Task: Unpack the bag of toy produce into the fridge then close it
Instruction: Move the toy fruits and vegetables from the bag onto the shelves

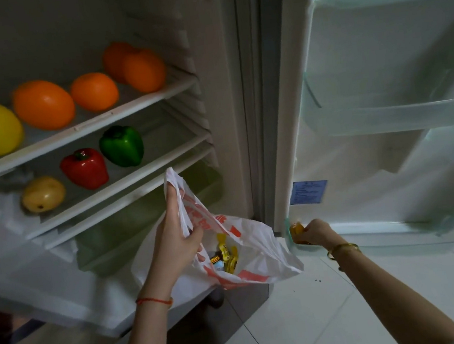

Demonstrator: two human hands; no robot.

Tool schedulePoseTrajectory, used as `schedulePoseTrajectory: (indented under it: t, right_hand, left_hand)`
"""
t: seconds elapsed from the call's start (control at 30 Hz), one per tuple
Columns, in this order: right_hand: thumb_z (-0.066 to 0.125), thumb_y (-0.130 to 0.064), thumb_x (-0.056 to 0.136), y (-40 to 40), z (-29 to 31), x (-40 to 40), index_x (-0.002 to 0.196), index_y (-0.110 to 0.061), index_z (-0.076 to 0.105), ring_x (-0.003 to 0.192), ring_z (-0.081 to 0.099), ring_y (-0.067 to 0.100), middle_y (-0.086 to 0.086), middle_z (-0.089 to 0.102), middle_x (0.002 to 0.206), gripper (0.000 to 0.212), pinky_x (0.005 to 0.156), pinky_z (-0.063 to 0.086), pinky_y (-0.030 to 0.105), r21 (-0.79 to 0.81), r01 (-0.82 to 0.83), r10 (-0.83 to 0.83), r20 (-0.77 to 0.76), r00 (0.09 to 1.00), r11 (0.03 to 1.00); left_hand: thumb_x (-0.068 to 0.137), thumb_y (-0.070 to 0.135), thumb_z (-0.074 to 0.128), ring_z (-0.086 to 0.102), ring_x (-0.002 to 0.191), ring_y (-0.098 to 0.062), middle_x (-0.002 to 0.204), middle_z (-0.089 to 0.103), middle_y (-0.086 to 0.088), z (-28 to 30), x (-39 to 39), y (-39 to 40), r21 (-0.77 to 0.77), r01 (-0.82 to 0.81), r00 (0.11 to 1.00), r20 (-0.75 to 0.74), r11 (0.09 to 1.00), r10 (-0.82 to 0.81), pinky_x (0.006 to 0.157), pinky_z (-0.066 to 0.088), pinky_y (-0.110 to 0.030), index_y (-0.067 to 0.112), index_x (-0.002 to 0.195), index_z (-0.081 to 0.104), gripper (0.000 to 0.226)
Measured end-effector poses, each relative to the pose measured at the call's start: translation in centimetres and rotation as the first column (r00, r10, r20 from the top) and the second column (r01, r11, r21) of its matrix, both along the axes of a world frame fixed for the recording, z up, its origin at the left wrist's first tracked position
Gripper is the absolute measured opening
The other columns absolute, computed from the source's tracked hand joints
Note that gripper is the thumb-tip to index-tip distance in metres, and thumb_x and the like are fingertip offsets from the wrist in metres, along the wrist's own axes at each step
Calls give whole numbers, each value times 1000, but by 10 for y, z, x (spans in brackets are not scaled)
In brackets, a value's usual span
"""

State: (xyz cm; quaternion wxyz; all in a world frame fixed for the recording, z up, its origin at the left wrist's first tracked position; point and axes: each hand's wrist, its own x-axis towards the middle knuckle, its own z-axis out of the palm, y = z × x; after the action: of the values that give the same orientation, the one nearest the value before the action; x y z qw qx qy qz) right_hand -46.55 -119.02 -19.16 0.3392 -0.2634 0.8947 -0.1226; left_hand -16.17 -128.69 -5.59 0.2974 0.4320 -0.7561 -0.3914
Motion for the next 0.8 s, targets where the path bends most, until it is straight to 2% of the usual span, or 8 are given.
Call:
schedulePoseTrajectory:
  t: [0.17,0.3,0.37,0.43,0.53,0.63,0.73,0.8]
  right_hand:
    - [66,-42,87,-1,9,-1,90,-2,69,68,56,17,10,64,84,40,62,40,21,33,-65,67,-47,997,997]
    - [60,-34,93,8,48,12,68,-10,54,56,49,14,1,51,63,35,46,30,21,-30,-128,111,-337,935,991]
    - [59,-29,94,14,75,29,56,-15,43,48,41,11,-1,44,53,43,44,27,23,-168,-194,99,-452,887,966]
    - [59,-28,94,17,101,55,50,-21,39,43,41,10,-2,45,47,48,45,31,26,-353,-326,128,-483,866,877]
    - [57,-33,96,6,122,95,61,-24,61,53,61,9,-5,64,58,36,56,50,24,-505,-492,353,-349,868,710]
    - [54,-34,94,-25,98,125,80,-16,72,66,65,11,-3,71,77,29,70,55,27,-442,-647,585,-289,758,621]
    - [53,-21,95,-58,59,147,97,-11,73,80,60,15,4,73,98,23,79,49,26,-229,-790,734,-292,613,569]
    - [48,-18,97,-72,35,152,105,-11,69,91,62,20,6,69,106,24,85,49,28,-75,-823,780,-279,560,564]
  left_hand:
    - [89,10,66,46,133,-23,155,28,11,0,9,0,18,-23,1000,-14,1000,23,90,56,-46,65,139,-13,108]
    - [88,3,65,53,126,-24,148,28,23,1,17,4,5,3,999,-50,1000,-3,86,58,-49,70,136,-12,113]
    - [87,0,64,58,120,-33,150,29,21,0,21,6,3,2,999,-51,1000,-2,84,58,-50,70,137,-11,113]
    - [86,-2,62,60,106,-47,154,29,18,-2,25,7,10,-11,999,-46,1000,11,80,58,-54,70,136,-11,114]
    - [85,-4,62,61,100,-49,149,31,20,-1,29,9,12,-31,999,-42,999,31,77,58,-56,71,135,-11,116]
    - [85,-4,62,63,103,-43,144,32,22,0,33,13,26,-28,998,-62,999,30,77,58,-56,72,134,-10,116]
    - [85,-1,61,64,106,-28,144,35,16,0,35,19,9,-36,999,-39,999,36,78,60,-49,72,134,-12,114]
    - [85,2,61,64,104,-28,150,35,11,-2,36,22,-16,-34,999,-13,999,34,79,60,-41,72,133,-13,112]
